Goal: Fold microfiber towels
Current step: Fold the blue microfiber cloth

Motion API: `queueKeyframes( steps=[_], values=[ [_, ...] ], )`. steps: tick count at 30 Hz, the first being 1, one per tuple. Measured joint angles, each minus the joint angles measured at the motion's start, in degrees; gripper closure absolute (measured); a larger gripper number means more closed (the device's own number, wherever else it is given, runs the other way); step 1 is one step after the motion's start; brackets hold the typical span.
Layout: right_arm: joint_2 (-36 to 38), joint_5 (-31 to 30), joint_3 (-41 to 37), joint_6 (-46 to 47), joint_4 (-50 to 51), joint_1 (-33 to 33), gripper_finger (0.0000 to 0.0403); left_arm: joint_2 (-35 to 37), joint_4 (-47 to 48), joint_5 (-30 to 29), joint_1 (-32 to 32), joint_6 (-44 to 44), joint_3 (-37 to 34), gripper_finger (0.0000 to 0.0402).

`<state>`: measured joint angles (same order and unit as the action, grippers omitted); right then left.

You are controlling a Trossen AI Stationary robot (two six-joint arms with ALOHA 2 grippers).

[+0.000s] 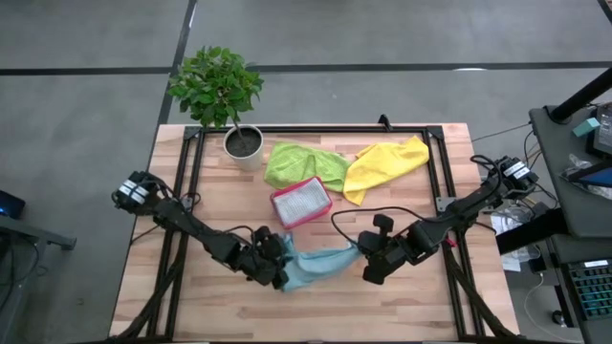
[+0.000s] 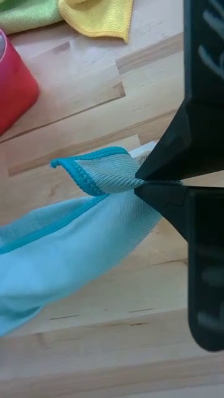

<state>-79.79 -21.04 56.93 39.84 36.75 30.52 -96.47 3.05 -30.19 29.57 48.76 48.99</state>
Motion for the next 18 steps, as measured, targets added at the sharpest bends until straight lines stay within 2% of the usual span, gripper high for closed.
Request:
queueKeyframes(
  steps=[2,4,7,13,18],
  values=[
    [0.07,-0.01,0.00,-0.31,-0.19,0.00,0.0394,-0.14,0.04,-0.07,0.01,-0.74,0.13,0.0366],
    [0.61,0.01,0.00,-0.14,-0.24,0.00,0.0394,0.78,0.25,-0.10,0.06,-2.71,0.23,0.0390],
    [2.34,0.01,0.60,0.01,0.02,0.35,0.0394,3.83,0.76,-0.34,0.72,-7.98,1.28,0.0397],
    [7.70,-0.02,3.16,-1.53,0.02,1.51,0.0394,13.13,1.06,-0.48,4.36,-25.19,4.32,0.0401],
    [12.96,-0.39,4.59,-1.12,-0.22,1.49,0.0394,21.02,-0.09,-2.06,7.07,-36.21,6.46,0.0401]
  ],
)
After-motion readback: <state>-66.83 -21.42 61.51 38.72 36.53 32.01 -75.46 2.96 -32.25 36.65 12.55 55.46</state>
